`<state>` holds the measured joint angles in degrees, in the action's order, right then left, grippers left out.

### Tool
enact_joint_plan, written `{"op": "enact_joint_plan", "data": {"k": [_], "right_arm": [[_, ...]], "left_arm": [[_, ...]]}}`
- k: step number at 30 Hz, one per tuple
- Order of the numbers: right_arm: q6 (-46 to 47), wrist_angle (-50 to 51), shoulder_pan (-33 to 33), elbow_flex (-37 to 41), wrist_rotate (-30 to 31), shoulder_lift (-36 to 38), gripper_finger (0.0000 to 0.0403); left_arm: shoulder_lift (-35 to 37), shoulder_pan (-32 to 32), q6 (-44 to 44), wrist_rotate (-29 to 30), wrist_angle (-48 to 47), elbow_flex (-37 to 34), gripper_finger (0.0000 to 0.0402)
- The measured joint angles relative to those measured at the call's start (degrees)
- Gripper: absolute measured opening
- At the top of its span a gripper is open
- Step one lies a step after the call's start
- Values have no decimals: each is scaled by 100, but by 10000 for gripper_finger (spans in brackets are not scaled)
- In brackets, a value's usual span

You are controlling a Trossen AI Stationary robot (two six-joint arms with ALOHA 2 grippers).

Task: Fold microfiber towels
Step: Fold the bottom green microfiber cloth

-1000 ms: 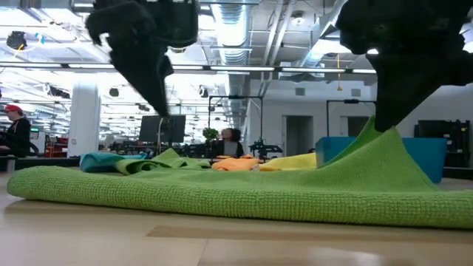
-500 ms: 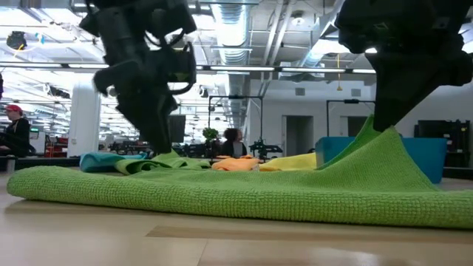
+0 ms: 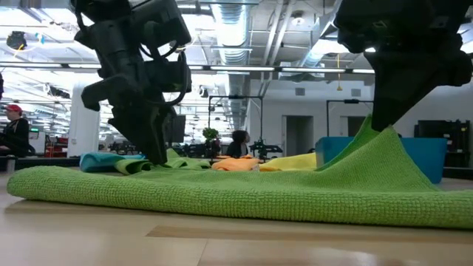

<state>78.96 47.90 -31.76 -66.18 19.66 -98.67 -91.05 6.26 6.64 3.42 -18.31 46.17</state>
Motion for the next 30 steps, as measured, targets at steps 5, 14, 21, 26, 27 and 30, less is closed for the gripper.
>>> {"op": "enact_joint_plan", "data": {"k": [5, 14, 21, 26, 27, 30], "right_arm": [[-9, 0, 1, -1, 8, 0, 23], [-9, 0, 1, -1, 20, -2, 21], [-9, -1, 1, -1, 54, -2, 18], [-5, -2, 3, -1, 144, -2, 20], [-5, -2, 8, -1, 144, -2, 22], [-5, -2, 8, -1, 144, -2, 26]], "left_arm": [[0, 0, -148, 94, -2, 0, 70], [0, -58, -166, 175, -20, 0, 3], [0, -166, 146, 161, -134, 80, 0], [2, -176, 433, 337, -385, 96, 0], [2, -180, 390, 353, -392, 96, 1], [2, -181, 161, 325, -380, 94, 15]]}}
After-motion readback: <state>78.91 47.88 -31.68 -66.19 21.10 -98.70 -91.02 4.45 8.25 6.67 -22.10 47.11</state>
